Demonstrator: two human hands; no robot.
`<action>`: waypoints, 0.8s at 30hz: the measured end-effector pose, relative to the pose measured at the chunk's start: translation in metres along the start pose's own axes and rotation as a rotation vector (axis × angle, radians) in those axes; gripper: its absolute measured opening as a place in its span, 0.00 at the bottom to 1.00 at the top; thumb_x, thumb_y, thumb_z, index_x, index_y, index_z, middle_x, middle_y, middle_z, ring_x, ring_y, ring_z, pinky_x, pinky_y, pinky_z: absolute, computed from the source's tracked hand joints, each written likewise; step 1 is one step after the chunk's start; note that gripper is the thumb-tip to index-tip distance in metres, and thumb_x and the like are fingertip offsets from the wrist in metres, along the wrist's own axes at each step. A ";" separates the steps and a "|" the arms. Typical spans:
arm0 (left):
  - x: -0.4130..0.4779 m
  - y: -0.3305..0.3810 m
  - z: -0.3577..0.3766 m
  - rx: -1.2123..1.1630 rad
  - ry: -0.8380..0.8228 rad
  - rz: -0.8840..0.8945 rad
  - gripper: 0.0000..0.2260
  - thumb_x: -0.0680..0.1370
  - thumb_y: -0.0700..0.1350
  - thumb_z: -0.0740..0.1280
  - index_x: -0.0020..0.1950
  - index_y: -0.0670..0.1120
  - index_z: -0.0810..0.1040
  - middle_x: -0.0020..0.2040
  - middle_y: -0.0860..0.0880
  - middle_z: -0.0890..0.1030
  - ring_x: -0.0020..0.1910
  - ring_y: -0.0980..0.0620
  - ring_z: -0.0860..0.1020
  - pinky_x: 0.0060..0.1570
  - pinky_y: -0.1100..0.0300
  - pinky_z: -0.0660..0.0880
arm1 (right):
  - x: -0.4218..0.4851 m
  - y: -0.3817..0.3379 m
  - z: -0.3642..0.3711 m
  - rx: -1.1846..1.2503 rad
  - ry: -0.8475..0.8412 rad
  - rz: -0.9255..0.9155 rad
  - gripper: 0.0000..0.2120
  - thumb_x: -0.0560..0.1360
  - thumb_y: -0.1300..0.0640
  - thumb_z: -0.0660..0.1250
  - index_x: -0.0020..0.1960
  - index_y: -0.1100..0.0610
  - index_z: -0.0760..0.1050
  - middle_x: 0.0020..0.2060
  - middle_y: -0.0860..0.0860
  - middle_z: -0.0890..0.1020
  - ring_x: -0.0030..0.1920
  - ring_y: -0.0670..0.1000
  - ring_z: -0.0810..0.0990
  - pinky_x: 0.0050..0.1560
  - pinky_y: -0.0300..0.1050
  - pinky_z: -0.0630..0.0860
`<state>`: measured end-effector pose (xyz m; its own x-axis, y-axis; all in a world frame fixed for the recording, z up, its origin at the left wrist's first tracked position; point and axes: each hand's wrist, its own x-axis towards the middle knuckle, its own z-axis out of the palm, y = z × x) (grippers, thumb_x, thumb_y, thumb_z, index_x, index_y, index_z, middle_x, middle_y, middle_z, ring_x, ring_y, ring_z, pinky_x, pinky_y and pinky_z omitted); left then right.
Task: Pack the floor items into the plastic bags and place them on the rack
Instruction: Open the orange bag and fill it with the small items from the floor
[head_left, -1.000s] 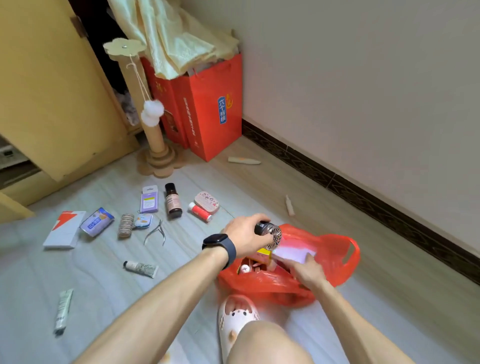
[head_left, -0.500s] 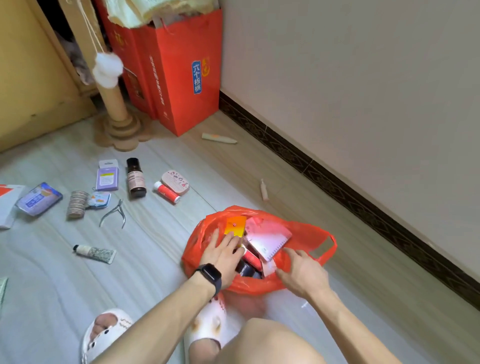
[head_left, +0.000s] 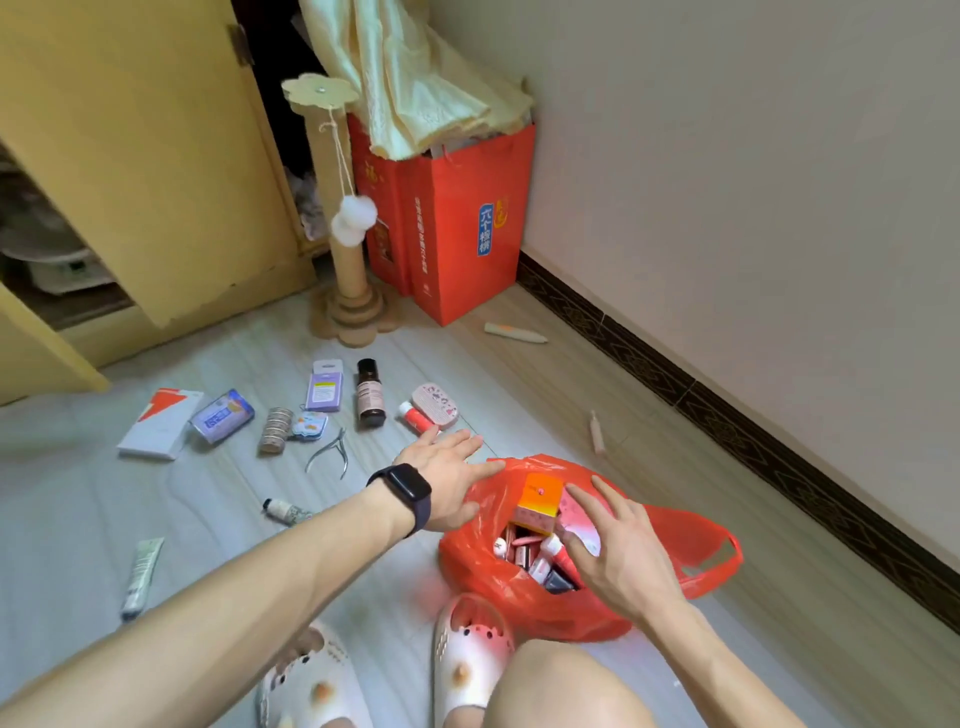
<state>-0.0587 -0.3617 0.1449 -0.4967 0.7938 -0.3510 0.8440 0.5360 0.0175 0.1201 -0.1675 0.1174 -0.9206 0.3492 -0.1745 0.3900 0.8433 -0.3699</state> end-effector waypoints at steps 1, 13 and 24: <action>-0.005 -0.013 -0.010 0.030 0.023 -0.019 0.29 0.78 0.57 0.60 0.78 0.61 0.54 0.79 0.46 0.56 0.78 0.47 0.53 0.75 0.44 0.47 | 0.003 -0.010 -0.004 0.014 0.028 -0.034 0.27 0.78 0.42 0.62 0.76 0.41 0.63 0.77 0.47 0.62 0.74 0.53 0.62 0.71 0.48 0.66; -0.104 -0.160 0.056 -0.203 -0.037 -0.555 0.31 0.76 0.58 0.60 0.78 0.62 0.53 0.80 0.48 0.52 0.78 0.49 0.53 0.73 0.46 0.56 | 0.083 -0.092 0.002 0.113 0.055 -0.161 0.23 0.79 0.44 0.62 0.73 0.38 0.65 0.77 0.44 0.61 0.76 0.48 0.60 0.71 0.49 0.65; -0.048 -0.177 0.181 -0.447 -0.222 -0.733 0.40 0.71 0.68 0.65 0.78 0.61 0.52 0.80 0.48 0.42 0.77 0.39 0.50 0.72 0.45 0.57 | 0.251 -0.009 0.066 -0.128 -0.167 0.290 0.28 0.80 0.46 0.59 0.77 0.54 0.61 0.77 0.62 0.61 0.78 0.59 0.55 0.78 0.53 0.47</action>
<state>-0.1477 -0.5461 -0.0106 -0.7915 0.1576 -0.5905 0.1481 0.9868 0.0649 -0.1132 -0.1144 0.0164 -0.7522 0.5190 -0.4060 0.6195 0.7669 -0.1675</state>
